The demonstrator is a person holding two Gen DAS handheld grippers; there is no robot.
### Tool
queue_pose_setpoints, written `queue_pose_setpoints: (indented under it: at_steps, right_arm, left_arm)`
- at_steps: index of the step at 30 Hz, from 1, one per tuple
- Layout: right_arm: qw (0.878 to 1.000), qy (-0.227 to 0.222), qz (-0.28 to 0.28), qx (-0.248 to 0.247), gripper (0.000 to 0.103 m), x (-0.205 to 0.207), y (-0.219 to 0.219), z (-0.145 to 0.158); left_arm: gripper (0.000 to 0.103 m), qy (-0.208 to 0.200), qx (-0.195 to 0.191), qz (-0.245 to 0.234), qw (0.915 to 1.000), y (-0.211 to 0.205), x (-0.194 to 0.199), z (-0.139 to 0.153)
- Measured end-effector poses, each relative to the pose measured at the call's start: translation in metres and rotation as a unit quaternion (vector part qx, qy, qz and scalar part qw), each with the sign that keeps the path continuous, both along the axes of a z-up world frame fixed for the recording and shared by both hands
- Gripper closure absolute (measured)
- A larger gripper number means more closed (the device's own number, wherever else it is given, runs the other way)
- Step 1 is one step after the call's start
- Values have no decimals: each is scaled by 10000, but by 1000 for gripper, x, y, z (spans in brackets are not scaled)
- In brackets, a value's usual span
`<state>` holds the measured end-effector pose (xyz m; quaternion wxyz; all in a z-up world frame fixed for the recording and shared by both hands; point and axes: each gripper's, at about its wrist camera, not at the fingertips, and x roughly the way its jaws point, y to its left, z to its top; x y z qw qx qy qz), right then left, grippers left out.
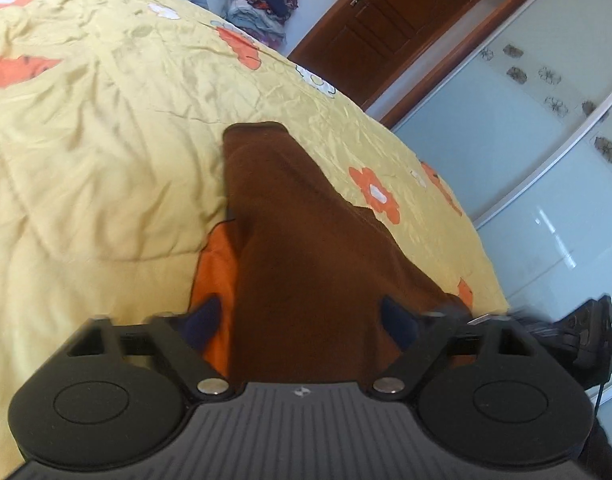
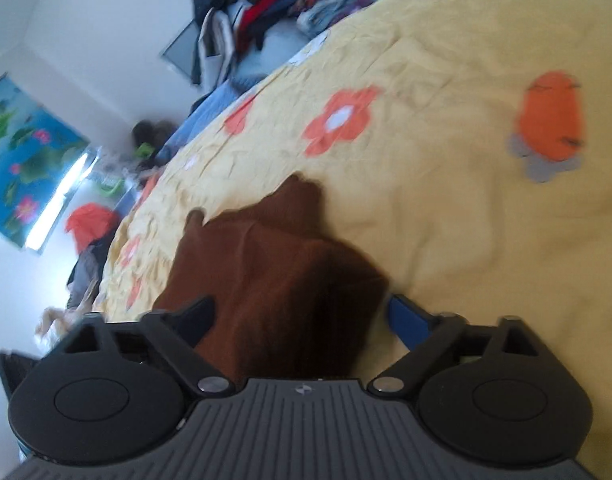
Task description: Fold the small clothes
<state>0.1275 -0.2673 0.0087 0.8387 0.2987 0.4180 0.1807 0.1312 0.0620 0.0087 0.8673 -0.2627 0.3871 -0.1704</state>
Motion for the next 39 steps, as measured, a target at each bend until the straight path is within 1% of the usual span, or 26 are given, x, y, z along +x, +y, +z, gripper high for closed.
queue_pose_setpoints:
  at_steps: [1,3,5,8,9,11,13,14,15,18,19,20,21,22,23,24,25,29,30,31,32,33,35,36,37,39]
  right_arm:
    - [9999,-49,85,-60,68,0,3,-1]
    - [9990,-328,182,-260,69,-12,3,5]
    - [9991,-391,51,-125,71,-23,-10,4]
    - [9988,-303,-166,348,71,-28,-28,-13]
    - [9983,-282,-229,464,66,-29,-30,-14]
    - [9975,-162,-275,624,49,-35,-30,-9]
    - [9971,-113,-114,746,18,-50,-29,-2]
    - [9969,-89,32,781,12,-58,-26,0]
    - [9965,-40,175,812,9,-66,-25,1]
    - [9928,178,518,1061,9,-87,-19,-6]
    - [9923,127,594,1082,10,-93,-14,-7]
    - [9917,117,698,1072,10,-95,-8,-7]
    - [9915,125,779,1032,11,-95,-2,-6]
    - [9913,167,812,1024,20,-93,3,-6]
    - [9913,228,858,976,27,-90,8,-7]
    - [9924,324,912,758,53,-86,13,-8]
    - [9935,382,933,531,76,-84,15,-8]
    - [9940,119,1047,284,79,-95,6,4]
    - [9939,145,1069,227,79,-97,5,1]
    - [9938,193,1080,194,84,-98,4,-5]
    - [9942,143,1022,304,83,-101,2,-8]
    - [9945,181,937,429,79,-102,-1,-9]
    - [9958,152,726,537,60,-108,-9,-3]
    - [9976,4,562,397,47,-117,-11,4]
    - [9988,-219,406,138,44,-127,-11,15]
    - [9959,-780,218,-391,43,-146,-4,40]
  left_arm:
    - [68,30,183,-12,9998,-5,0,2]
    - [70,-253,401,-70,9989,-10,-11,9]
    - [69,-461,643,-203,9967,-15,-20,9]
    - [53,-516,883,-123,9947,-17,-25,1]
    - [50,-508,793,-79,9955,-14,-27,0]
    - [42,-416,639,-90,9970,-6,-35,2]
    - [34,-285,417,-175,9986,4,-47,3]
    - [34,-172,182,-247,9994,11,-54,2]
    - [34,-35,-134,-319,9994,18,-60,-2]
    - [34,341,-1176,-362,9918,34,-75,-17]
    - [34,436,-1425,-351,9882,35,-75,-22]
    - [35,425,-1450,-327,9880,34,-76,-22]
    - [39,429,-1372,-342,9890,30,-74,-21]
    - [45,494,-1311,-356,9895,26,-71,-21]
    - [71,654,-1232,-377,9895,22,-67,-21]
    - [79,835,-1139,-394,9892,18,-63,-22]
    - [79,888,-1074,-367,9896,16,-63,-21]
    - [81,599,-533,-490,9956,10,-77,-9]
    - [80,545,-314,-511,9967,8,-79,-12]
    - [80,336,-250,-547,9976,7,-82,-14]
    - [78,259,-186,-537,9980,6,-85,-13]
    - [72,220,-61,-471,9986,8,-91,-10]
    - [63,-57,469,-300,9984,5,-107,6]
    - [59,-338,842,-213,9956,2,-119,16]
    - [57,-682,1220,-182,9900,-2,-131,26]
    - [45,-1429,1878,-111,9717,-16,-156,40]
